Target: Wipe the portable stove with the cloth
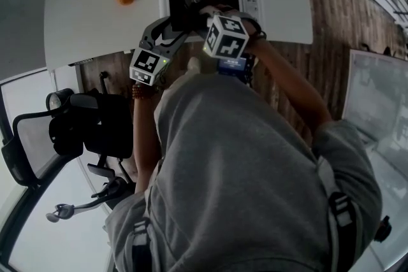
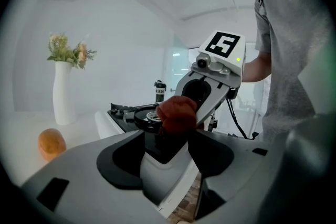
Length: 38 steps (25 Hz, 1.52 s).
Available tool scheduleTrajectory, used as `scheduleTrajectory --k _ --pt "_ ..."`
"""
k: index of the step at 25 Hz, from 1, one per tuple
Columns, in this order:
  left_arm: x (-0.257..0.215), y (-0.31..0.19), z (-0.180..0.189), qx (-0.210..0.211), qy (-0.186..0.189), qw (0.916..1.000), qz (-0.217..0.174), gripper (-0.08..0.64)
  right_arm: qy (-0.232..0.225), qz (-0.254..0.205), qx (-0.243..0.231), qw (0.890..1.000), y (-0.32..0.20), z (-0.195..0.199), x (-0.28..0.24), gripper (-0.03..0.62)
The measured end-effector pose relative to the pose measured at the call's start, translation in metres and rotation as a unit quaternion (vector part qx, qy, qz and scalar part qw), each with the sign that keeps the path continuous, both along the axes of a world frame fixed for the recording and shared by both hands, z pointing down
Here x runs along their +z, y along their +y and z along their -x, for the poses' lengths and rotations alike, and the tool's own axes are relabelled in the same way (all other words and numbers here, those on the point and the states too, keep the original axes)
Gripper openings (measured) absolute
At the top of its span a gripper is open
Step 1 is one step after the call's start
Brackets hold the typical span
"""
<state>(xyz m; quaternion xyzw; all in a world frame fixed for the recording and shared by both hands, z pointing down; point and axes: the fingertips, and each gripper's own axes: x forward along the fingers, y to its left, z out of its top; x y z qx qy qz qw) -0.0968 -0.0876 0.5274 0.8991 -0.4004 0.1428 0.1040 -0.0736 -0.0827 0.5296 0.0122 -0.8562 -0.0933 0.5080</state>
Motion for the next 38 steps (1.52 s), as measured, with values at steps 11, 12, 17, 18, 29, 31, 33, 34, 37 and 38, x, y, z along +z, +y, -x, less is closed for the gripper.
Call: scheduleTrajectory --k 11,12,17,18,29,31,33,34,37,38 --pt "0.001 -0.006 -0.001 -0.010 -0.001 0.9998 -0.019 0.265 -0.108 -0.021 0.146 0.983 -0.165 -0.072 -0.086 0.095" --pt "0.000 -0.006 -0.001 -0.009 -0.001 0.9998 -0.018 0.265 -0.098 -0.018 0.150 0.984 -0.178 -0.072 -0.083 0.095" --pt "-0.001 -0.004 -0.002 -0.008 0.000 1.0000 -0.003 0.265 -0.028 0.014 0.154 0.988 -0.214 -0.063 -0.042 0.095" --pt "-0.001 -0.003 -0.002 -0.009 0.002 0.9999 0.006 0.265 -0.008 0.020 0.151 0.988 -0.219 -0.063 -0.031 0.095" --pt "0.000 -0.006 0.000 -0.027 0.008 0.9994 0.023 0.265 0.068 0.069 0.133 0.986 -0.212 -0.055 -0.001 0.089" --pt "0.001 -0.006 0.000 -0.026 0.008 0.9994 0.019 0.265 0.093 0.045 0.110 0.989 -0.211 -0.053 0.002 0.089" --pt "0.002 -0.007 0.000 -0.027 0.011 0.9995 0.014 0.265 0.108 0.031 0.091 0.989 -0.208 -0.048 0.004 0.089" --pt "0.003 -0.006 0.000 -0.028 0.012 0.9995 0.011 0.264 0.103 0.039 0.087 0.990 -0.204 -0.043 0.004 0.087" --pt "0.003 -0.003 0.002 -0.032 0.010 0.9993 0.014 0.264 0.060 0.081 0.095 0.990 -0.187 -0.021 0.007 0.081" --pt "0.003 -0.004 0.002 -0.034 0.009 0.9993 0.012 0.264 0.061 0.079 0.094 0.991 -0.187 -0.018 0.007 0.080"
